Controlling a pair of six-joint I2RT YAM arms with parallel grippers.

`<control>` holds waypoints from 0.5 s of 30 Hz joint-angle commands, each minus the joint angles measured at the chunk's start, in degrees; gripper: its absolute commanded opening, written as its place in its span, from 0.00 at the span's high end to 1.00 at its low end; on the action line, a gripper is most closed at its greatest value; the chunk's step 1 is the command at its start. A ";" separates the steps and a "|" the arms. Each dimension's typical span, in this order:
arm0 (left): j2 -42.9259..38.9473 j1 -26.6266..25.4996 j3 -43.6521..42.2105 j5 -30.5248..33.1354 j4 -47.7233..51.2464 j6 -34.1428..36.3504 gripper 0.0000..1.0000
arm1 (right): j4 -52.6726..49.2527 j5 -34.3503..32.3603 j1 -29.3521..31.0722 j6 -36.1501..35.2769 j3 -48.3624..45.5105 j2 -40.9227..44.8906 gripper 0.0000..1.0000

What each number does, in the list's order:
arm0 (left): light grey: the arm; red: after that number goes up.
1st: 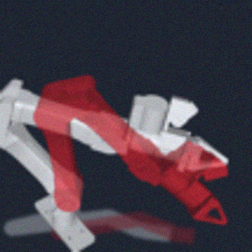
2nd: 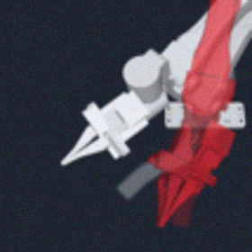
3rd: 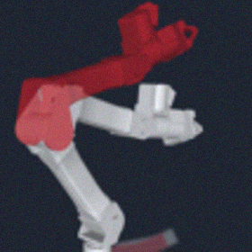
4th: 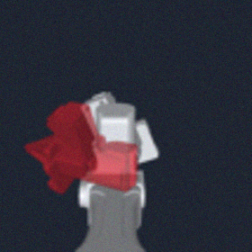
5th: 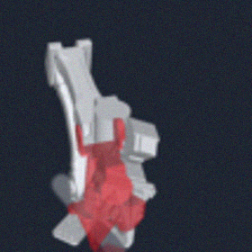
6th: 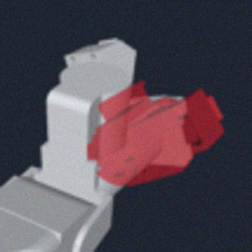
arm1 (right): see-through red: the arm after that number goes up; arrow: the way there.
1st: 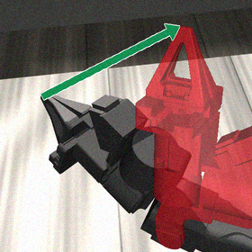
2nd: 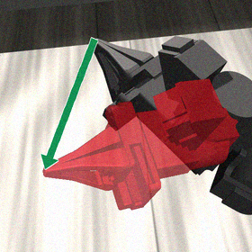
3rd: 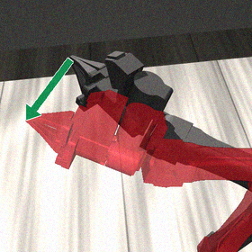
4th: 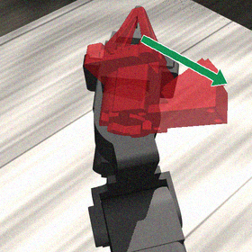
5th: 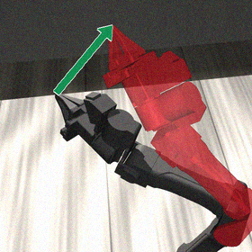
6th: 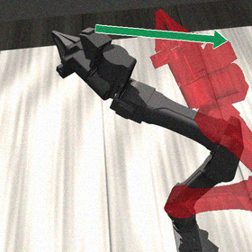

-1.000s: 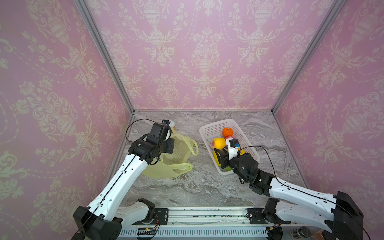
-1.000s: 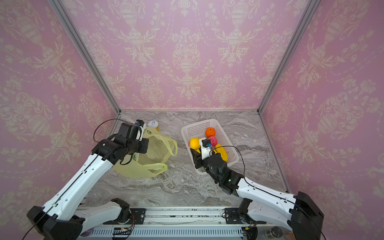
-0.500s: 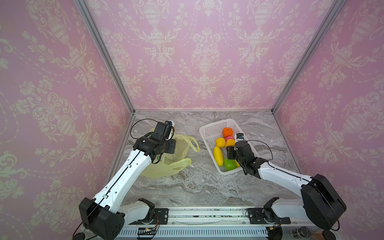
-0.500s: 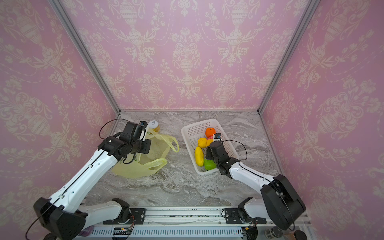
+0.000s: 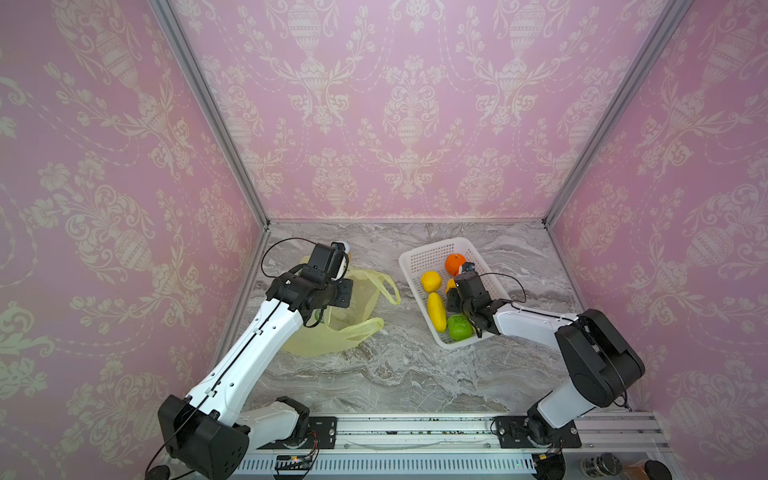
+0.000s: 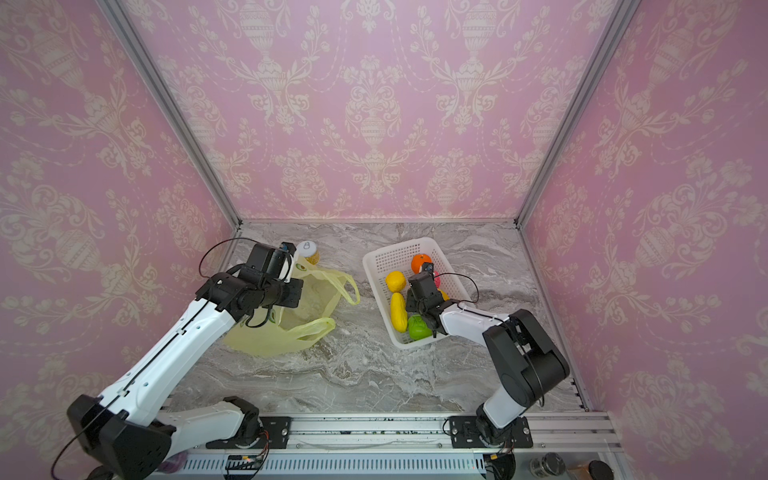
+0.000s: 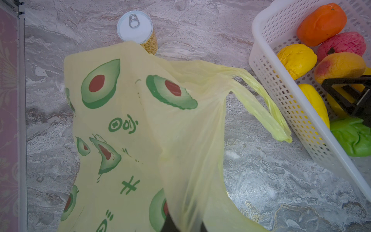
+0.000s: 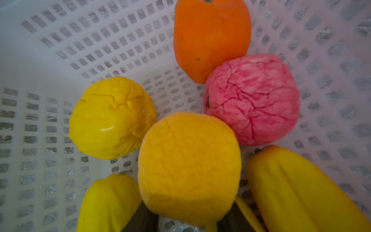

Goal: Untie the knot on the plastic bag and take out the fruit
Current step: 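Lower the yellow peach into the basket and open the right gripper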

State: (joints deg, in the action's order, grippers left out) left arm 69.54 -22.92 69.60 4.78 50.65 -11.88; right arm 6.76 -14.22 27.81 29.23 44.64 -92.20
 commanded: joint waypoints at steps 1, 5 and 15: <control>0.85 0.49 1.54 -1.45 1.38 -1.04 1.00 | -0.81 0.47 -0.39 0.82 1.03 -0.51 0.55; 1.68 0.50 2.87 -1.08 1.73 -0.83 1.00 | 0.00 1.02 -0.39 0.22 -0.01 2.36 0.28; 12.33 0.50 19.70 -2.24 7.59 -6.32 1.00 | -3.50 -1.12 -0.39 -2.11 -2.84 15.32 0.03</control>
State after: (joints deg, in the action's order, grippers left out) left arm 79.68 -22.92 85.27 4.58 54.57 -14.70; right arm 4.95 -13.67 27.81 28.29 43.72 -80.51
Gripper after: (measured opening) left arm 0.041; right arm 0.962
